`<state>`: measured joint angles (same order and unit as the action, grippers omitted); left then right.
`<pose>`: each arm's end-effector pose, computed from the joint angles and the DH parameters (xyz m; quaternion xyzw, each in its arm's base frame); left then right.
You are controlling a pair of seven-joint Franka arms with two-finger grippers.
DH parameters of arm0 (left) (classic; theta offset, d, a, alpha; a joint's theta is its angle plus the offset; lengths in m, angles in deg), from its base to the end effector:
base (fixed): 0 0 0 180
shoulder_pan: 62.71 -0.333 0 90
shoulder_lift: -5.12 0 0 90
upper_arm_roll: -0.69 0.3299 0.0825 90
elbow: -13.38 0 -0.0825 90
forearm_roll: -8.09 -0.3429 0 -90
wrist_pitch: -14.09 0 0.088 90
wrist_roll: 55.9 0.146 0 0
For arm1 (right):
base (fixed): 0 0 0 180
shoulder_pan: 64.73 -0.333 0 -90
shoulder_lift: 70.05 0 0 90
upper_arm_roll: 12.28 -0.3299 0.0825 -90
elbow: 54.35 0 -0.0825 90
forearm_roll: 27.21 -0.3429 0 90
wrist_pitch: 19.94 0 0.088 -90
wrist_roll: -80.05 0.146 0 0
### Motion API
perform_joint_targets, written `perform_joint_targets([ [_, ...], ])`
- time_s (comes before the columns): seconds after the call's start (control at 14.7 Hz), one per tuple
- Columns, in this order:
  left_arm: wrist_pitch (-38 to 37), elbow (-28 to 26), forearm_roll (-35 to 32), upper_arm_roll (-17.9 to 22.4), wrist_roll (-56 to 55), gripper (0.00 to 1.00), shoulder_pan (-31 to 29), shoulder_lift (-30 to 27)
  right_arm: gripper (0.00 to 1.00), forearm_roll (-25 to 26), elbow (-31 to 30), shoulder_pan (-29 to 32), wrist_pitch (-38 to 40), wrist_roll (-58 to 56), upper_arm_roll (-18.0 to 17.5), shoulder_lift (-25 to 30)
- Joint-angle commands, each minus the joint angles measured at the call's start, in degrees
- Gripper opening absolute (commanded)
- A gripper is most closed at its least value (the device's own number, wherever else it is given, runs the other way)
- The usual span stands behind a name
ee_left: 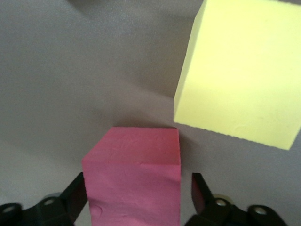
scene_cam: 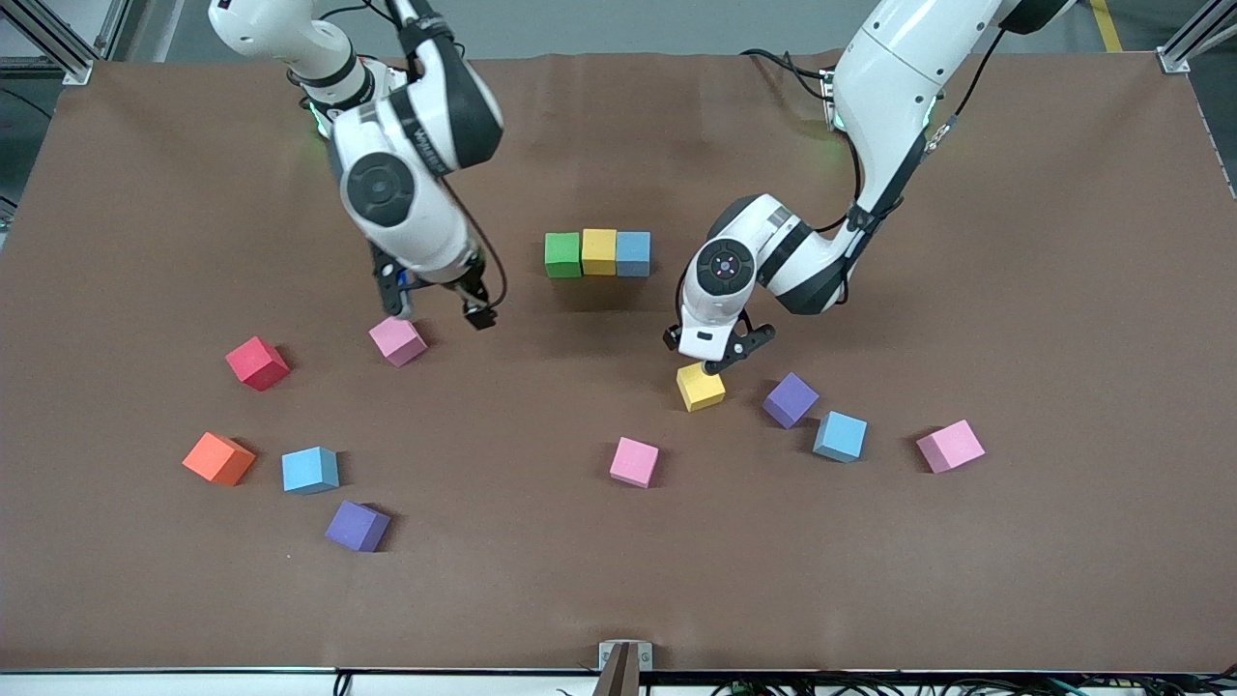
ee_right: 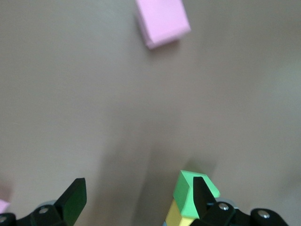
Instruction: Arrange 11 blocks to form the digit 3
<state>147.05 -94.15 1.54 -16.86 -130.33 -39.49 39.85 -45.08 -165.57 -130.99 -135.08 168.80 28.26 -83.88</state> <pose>0.4606 -0.3813 0.1927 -0.9601 -0.2677 0.0759 0.0286 0.4754 0.2779 0.3750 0.8105 -0.5804 -0.0777 0.0119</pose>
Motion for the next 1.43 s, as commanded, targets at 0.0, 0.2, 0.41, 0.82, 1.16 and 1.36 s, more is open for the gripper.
perform_joint_targets([
  [0.0, 0.02, 0.92, -1.18, -0.03, -0.80, 0.47, 0.07, 0.08, 1.00, 0.73, 3.37, 6.65, 0.97, -13.54, -0.38, -0.84],
  [0.2, -1.03, 0.92, -1.00, -0.12, -2.38, 0.23, -0.19, -1.24, 1.00, 0.29, 6.88, 13.16, 0.88, -26.04, -0.64, -4.70],
  [0.41, -2.96, 1.26, -0.48, -0.47, -6.68, 0.14, -0.19, -3.70, 1.00, 0.29, 8.90, 16.06, 0.88, -34.75, -0.64, -6.11],
  [0.82, -14.04, 10.13, 0.74, -0.56, -11.00, 0.10, -0.98, -4.94, 1.00, 0.12, 12.77, 24.14, 0.70, -54.61, -0.90, -9.28],
  [1.16, -13.96, 14.53, 4.80, 0.15, -26.51, 0.08, -1.33, -2.48, 1.00, -1.80, 16.90, 27.14, -0.78, -60.70, -2.30, -17.00],
  [1.36, -13.87, 19.01, 4.36, 0.15, -37.08, 0.08, -1.07, 0.15, 1.00, -7.51, 20.06, 31.09, -2.89, -66.23, -4.06, -22.09],
])
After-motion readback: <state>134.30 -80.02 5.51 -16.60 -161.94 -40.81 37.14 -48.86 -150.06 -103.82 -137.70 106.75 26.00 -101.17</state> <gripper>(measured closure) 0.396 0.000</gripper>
